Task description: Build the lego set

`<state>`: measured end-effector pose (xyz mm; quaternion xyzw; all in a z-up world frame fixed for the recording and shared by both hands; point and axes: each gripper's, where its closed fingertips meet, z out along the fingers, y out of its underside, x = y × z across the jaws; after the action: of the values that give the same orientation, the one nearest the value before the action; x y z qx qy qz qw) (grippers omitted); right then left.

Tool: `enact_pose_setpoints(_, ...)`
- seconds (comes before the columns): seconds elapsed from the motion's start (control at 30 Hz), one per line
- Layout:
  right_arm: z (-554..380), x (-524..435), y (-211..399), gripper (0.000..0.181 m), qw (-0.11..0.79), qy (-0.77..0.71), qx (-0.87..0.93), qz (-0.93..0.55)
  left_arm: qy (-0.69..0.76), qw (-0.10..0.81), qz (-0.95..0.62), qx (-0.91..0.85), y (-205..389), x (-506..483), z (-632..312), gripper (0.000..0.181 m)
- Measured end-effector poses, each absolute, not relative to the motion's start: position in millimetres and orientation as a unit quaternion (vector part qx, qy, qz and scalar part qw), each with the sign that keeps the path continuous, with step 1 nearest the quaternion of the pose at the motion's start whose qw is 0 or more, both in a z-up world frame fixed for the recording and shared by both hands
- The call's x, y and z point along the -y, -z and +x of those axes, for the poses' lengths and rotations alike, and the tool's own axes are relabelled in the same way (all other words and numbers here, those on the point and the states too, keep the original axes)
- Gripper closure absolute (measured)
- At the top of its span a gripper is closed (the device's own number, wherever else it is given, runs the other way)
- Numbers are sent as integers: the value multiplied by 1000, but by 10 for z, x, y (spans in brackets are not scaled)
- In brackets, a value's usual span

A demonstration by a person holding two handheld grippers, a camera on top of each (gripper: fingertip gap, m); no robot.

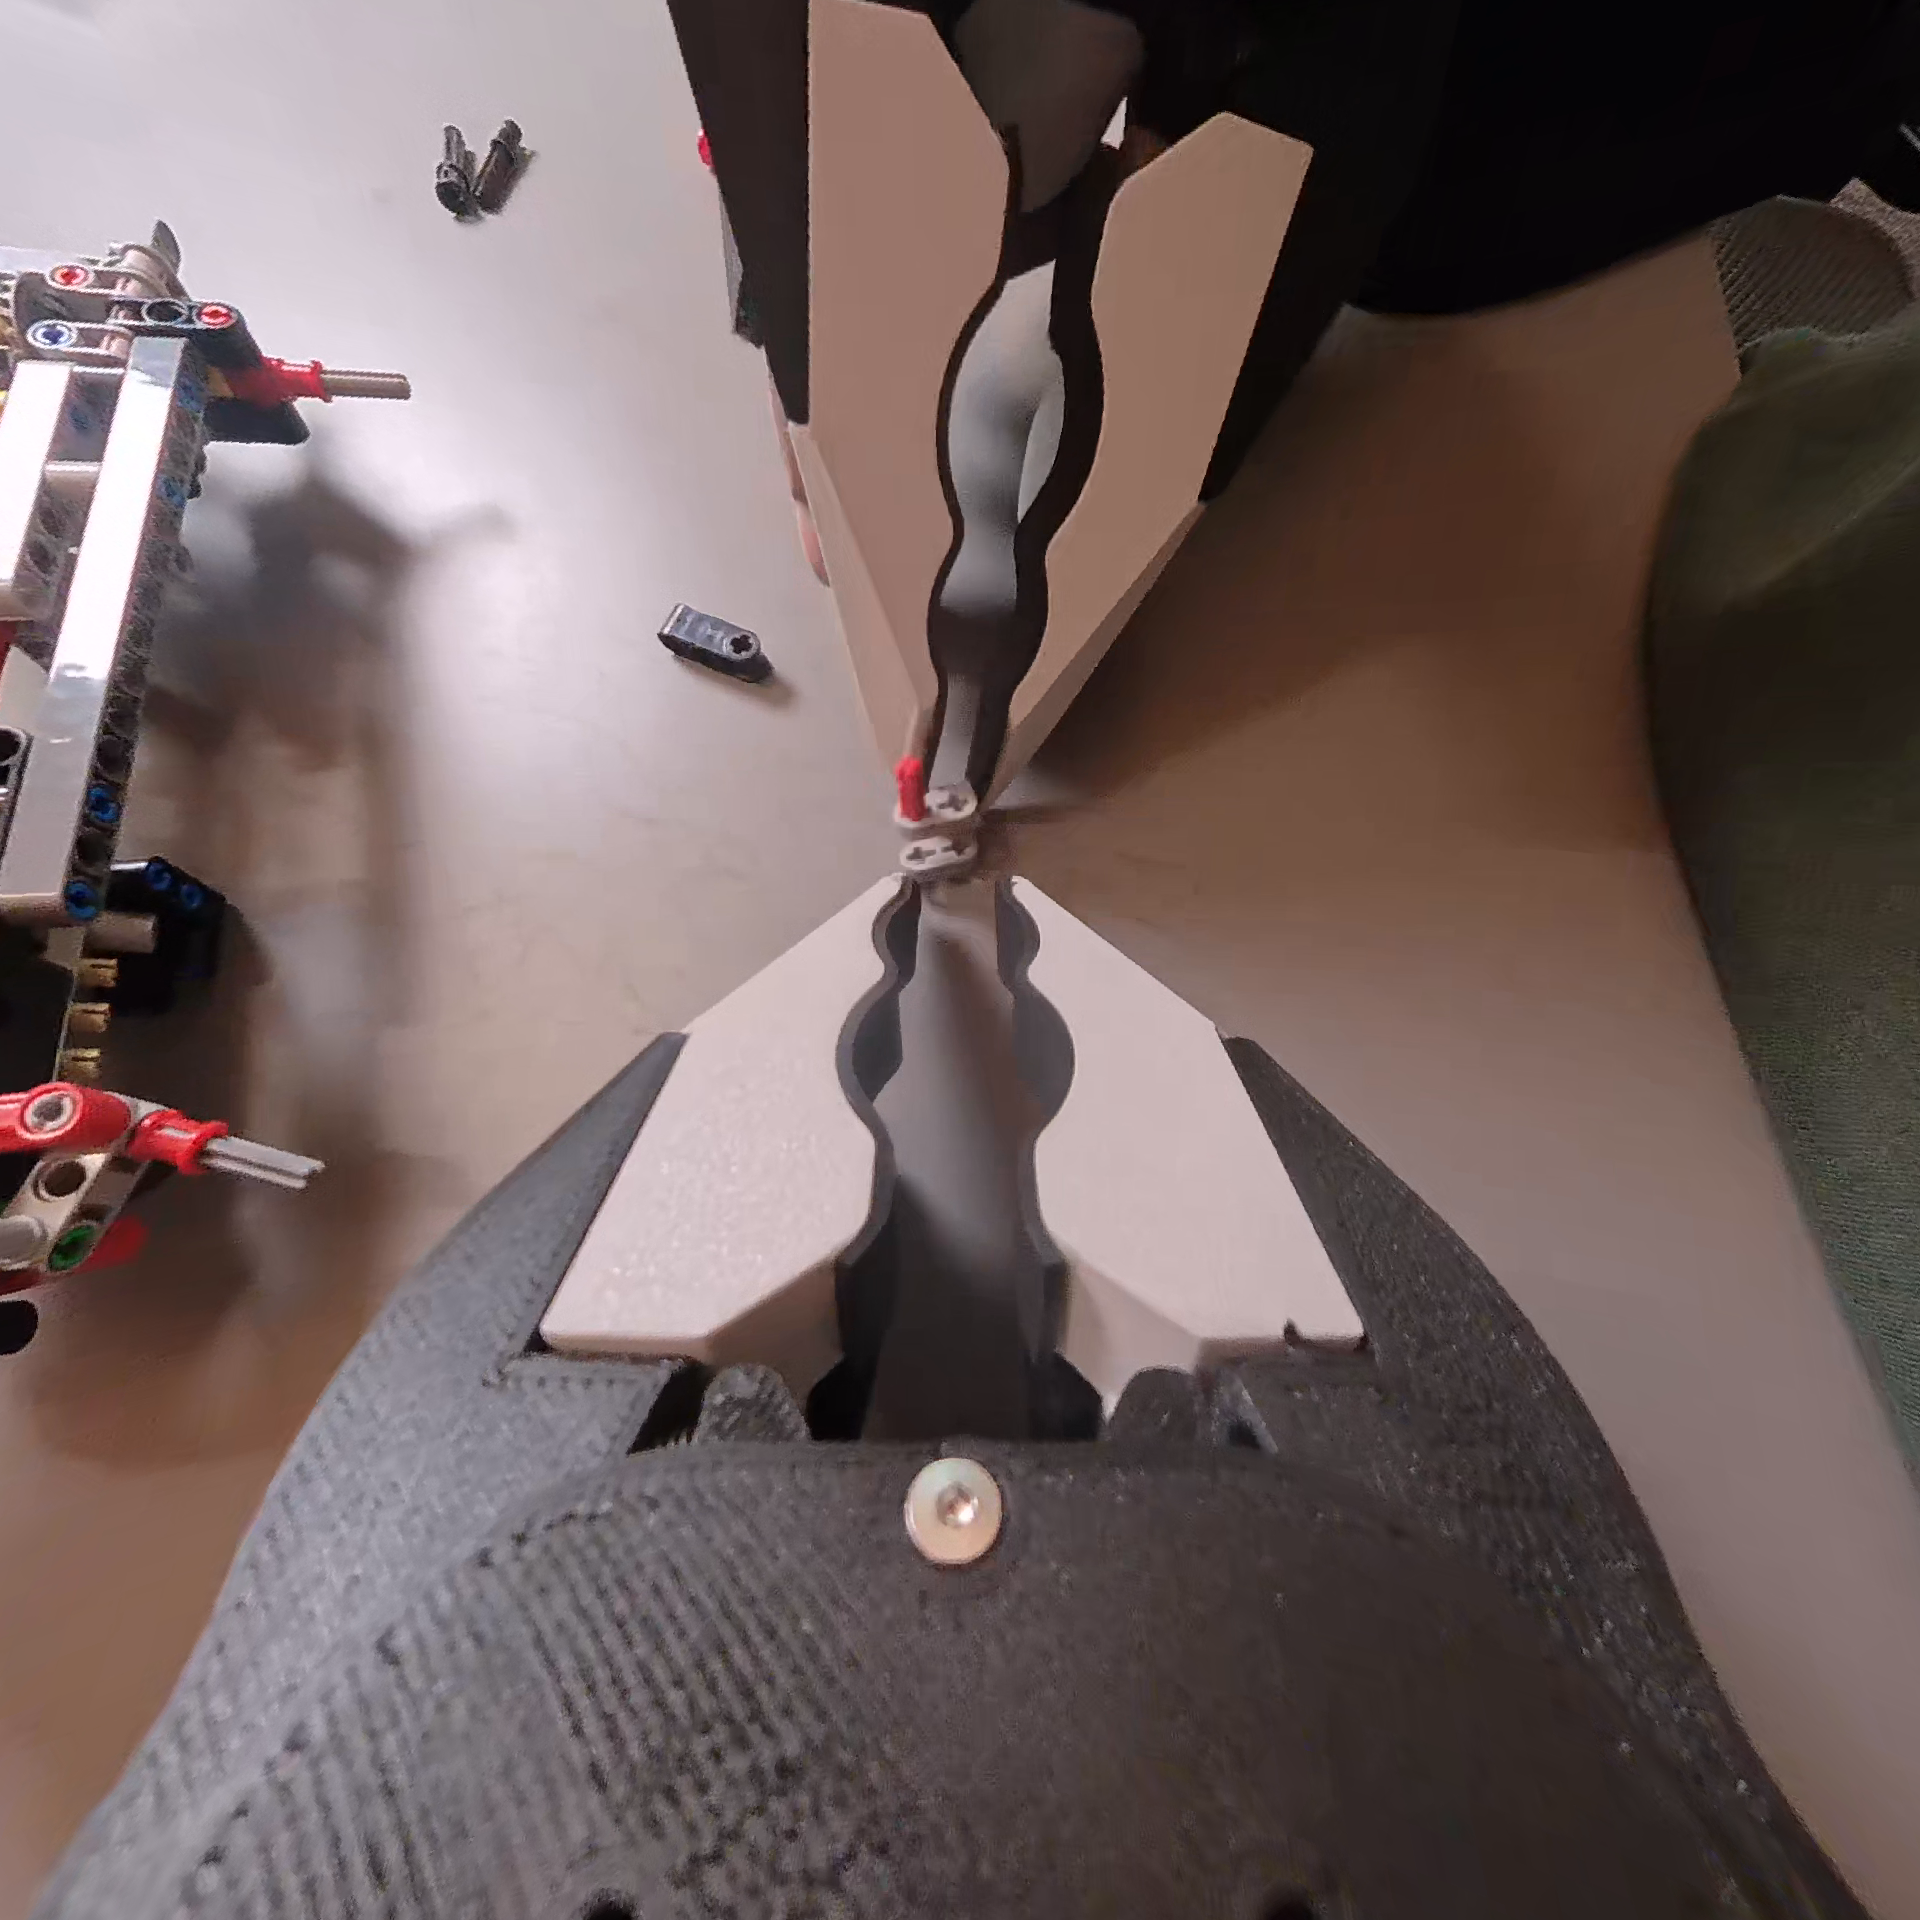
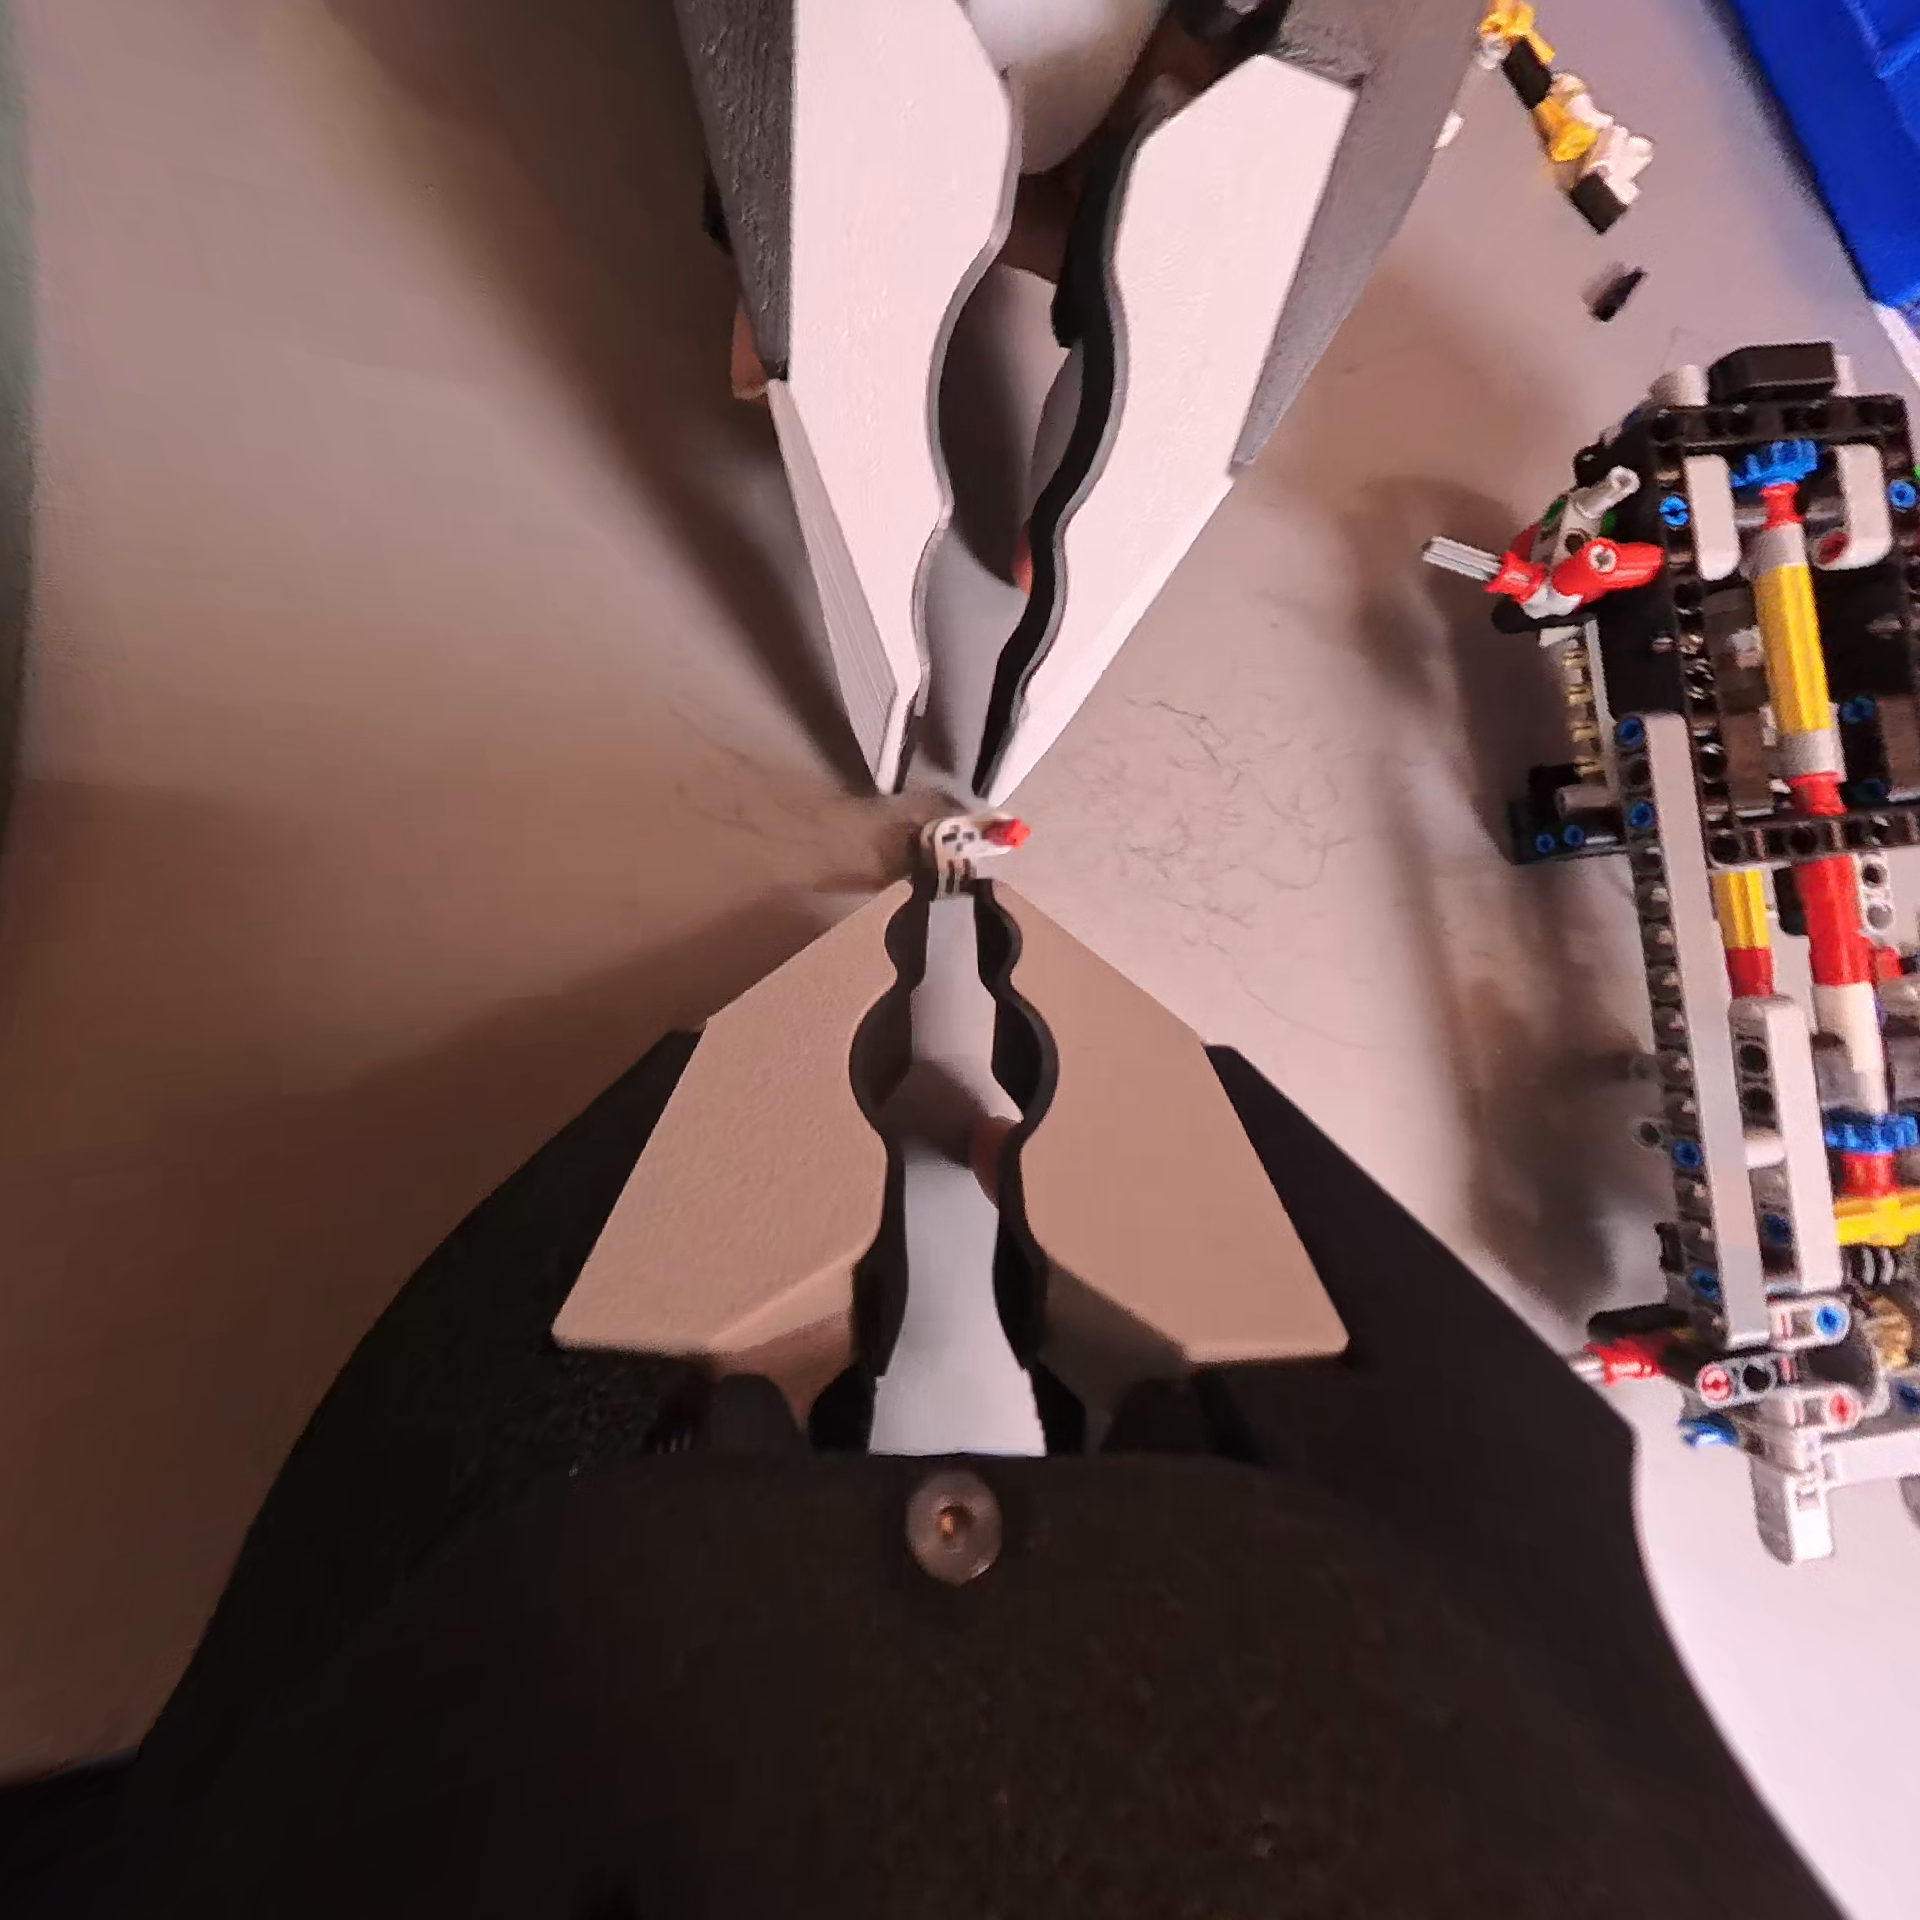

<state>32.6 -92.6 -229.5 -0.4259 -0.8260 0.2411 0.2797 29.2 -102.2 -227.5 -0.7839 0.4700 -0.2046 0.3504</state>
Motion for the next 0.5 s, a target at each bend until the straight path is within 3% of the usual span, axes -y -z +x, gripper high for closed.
enact_pose_setpoints(0.03,341,926,2305,176,270,-239,838,-410,205,351,-784,-468,2273,1017,284,168)
enact_pose_setpoints(0.27,434,871,2308,176,170,-227,912,-298,215,359,-785,-457,2266,987,299,163)
enact_pose_setpoints(0.5,386,842,2321,171,144,-199,935,-254,213,368,-779,-461,2273,975,355,163)
